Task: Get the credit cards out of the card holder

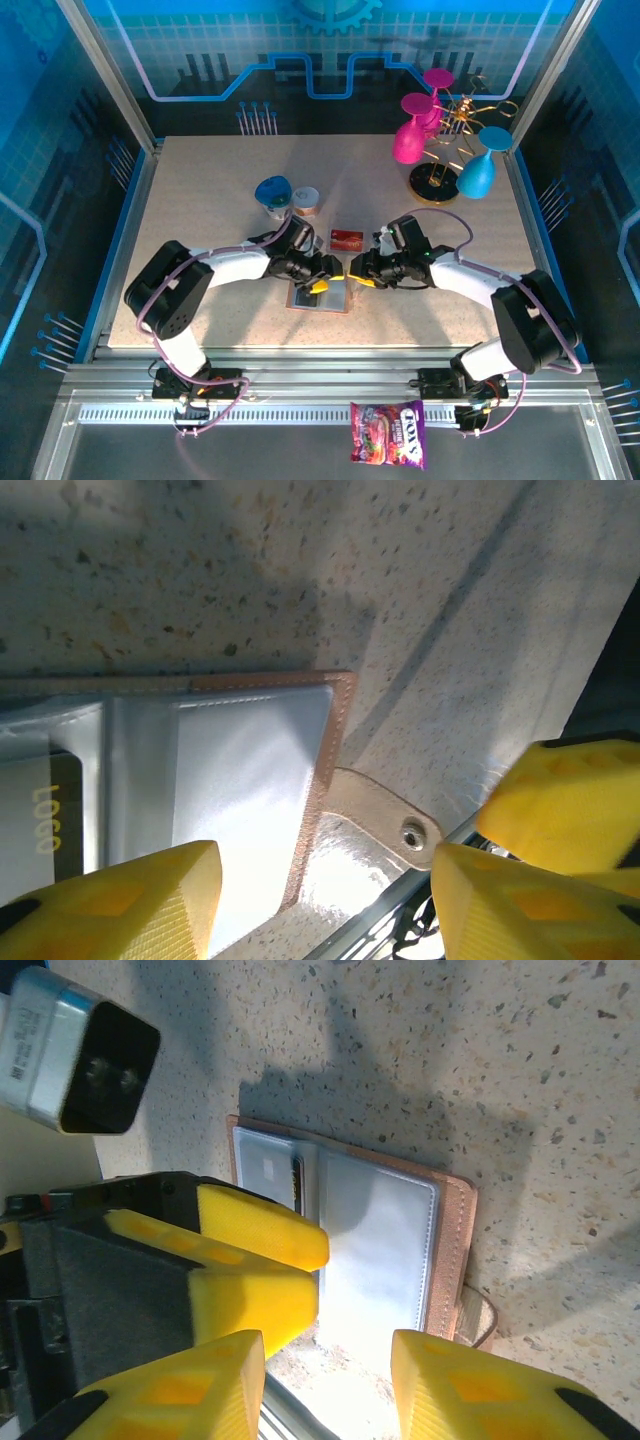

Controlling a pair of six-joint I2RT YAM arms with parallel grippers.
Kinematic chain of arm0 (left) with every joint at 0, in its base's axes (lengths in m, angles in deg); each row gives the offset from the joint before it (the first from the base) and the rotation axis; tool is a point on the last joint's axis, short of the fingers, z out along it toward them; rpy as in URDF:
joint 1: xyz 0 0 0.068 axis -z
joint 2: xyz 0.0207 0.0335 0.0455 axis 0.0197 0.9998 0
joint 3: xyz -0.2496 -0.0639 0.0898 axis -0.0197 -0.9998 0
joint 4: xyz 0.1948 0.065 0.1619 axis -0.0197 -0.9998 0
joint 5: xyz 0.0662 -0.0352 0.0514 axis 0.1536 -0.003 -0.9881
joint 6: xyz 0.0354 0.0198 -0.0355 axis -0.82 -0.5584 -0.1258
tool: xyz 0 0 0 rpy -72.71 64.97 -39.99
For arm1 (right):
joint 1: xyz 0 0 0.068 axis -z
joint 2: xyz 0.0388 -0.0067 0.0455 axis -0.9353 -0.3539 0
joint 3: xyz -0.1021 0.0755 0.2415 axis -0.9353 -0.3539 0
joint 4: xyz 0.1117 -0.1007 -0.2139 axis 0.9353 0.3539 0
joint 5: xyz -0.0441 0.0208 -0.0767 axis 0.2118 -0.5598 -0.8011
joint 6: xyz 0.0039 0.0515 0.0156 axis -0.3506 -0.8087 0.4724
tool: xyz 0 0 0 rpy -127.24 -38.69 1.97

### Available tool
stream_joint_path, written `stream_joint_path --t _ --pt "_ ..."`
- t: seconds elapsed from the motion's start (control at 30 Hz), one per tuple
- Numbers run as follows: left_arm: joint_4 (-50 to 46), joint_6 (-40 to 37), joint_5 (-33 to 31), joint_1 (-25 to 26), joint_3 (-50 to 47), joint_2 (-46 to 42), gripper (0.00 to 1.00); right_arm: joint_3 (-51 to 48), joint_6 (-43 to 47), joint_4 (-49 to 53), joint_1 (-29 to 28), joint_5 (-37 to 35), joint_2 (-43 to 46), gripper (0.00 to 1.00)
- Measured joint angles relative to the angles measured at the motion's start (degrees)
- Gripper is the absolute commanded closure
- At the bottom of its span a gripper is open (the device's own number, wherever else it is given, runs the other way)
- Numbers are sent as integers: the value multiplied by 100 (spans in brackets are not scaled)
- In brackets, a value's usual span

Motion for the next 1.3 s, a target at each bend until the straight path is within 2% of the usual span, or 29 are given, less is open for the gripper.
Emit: stream_joint_path --t 0.23,0.63,0.93,1.3 --pt "-2 -4 -2 -369 -306 -518 43 249 -4 0 -177 0 -306 61" --pt "-13 -72 -2 -887 -955 -916 45 789 -85 -2 -684 -4 -916 62" --pt "-57 -240 -52 -1008 -1250 -1023 44 1191 -151 0 -1008 -2 -1340 62" --pt "271 -243 9 -1012 -1609 -1082 44 1305 -168 7 -1086 -2 -1499 62"
